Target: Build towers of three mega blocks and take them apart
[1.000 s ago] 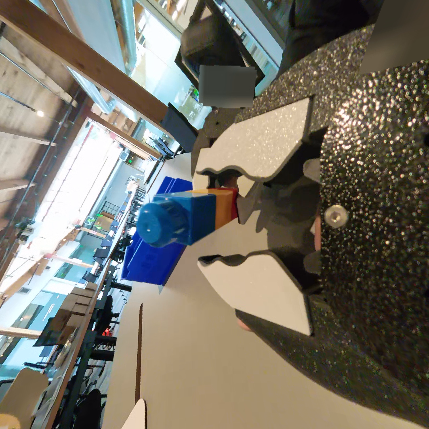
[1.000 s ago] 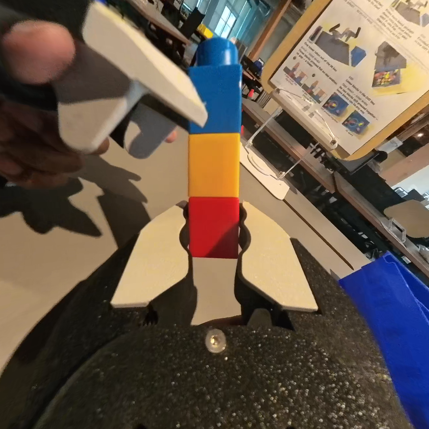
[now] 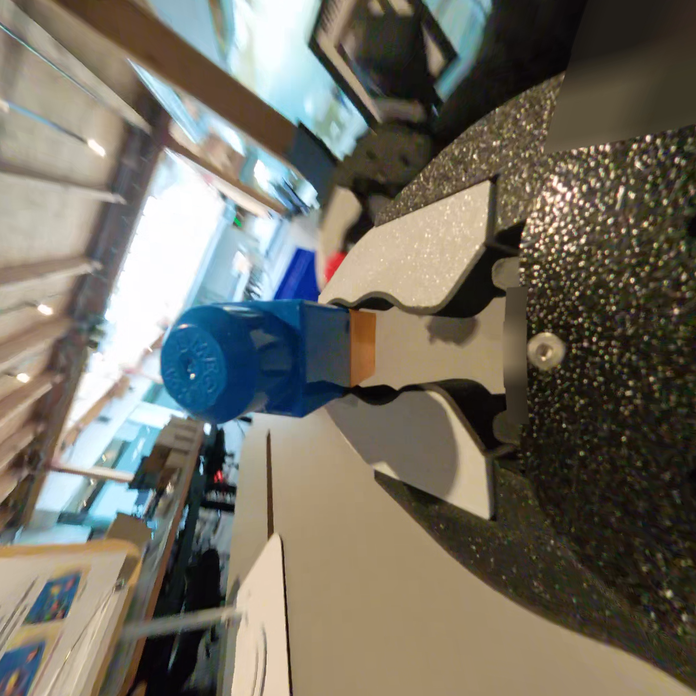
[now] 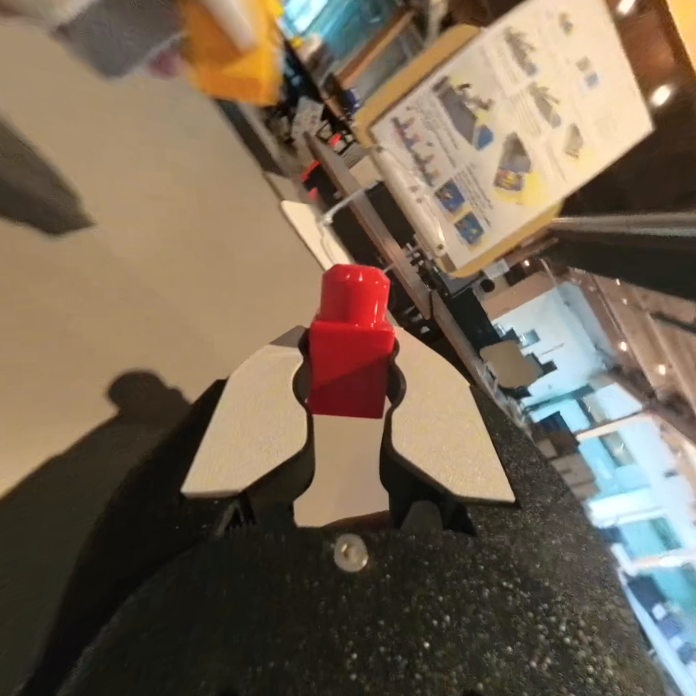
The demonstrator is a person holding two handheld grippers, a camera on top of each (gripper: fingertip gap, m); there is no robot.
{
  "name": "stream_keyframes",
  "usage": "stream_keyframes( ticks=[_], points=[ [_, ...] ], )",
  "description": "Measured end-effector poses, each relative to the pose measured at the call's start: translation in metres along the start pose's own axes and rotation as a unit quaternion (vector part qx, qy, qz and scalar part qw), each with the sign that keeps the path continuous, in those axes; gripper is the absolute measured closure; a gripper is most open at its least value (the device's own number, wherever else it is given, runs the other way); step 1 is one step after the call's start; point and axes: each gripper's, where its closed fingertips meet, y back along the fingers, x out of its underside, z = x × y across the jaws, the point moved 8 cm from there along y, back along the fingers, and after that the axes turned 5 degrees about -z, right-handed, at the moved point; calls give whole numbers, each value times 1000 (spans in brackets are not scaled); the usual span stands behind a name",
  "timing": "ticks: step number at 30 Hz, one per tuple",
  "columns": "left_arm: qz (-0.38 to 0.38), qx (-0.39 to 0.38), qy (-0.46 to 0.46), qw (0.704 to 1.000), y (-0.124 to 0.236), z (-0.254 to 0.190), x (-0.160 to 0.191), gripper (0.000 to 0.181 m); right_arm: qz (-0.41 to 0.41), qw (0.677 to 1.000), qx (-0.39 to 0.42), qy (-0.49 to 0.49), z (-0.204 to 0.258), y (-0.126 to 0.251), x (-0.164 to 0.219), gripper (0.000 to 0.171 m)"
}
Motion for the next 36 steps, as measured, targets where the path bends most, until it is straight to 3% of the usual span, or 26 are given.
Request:
stream_keyframes(
  ticks=[3, 6, 8, 10, 12, 15, 18, 22, 25, 27, 31, 36],
  points=[
    [60, -30, -80, 995, 0, 0, 6, 145, 4, 995, 92, -47, -50, 5, 8, 133],
    [80, -22, -73, 994, -10, -5, 16, 145, 68, 974, 201, -77, -123, 13, 35, 133],
    [97, -18, -80, 992, -16, -9, 23, 145, 141, 955, 212, -155, -164, 15, 68, 131],
    [115, -15, -93, 989, -21, -11, 30, 145, 184, 933, 212, -224, -187, 17, 101, 109],
    [130, -12, -102, 986, -23, -13, 35, 145, 188, 926, 219, -243, -192, 23, 121, 102],
    [143, -18, -113, 983, -25, -12, 38, 145, 149, 935, 216, -239, -184, 30, 121, 103],
    [147, -40, -139, 978, -26, -11, 39, 145, 96, 953, 170, -233, -167, 28, 92, 103],
    [157, -97, -258, 948, -24, -13, 37, 145, -23, 960, -2, -281, -112, 13, 19, 110],
    [156, -122, -337, 920, -25, -19, 37, 145, -76, 941, -132, -301, -61, 3, -28, 110],
    [159, -134, -384, 900, -25, -23, 38, 145, -92, 929, -177, -311, -35, -2, -45, 111],
    [163, -135, -451, 867, -28, -32, 42, 145, -108, 910, -213, -338, -10, -8, -53, 115],
    [156, -136, -457, 865, -27, -33, 40, 145, -125, 885, -238, -380, -5, -9, -52, 113]
  ],
)
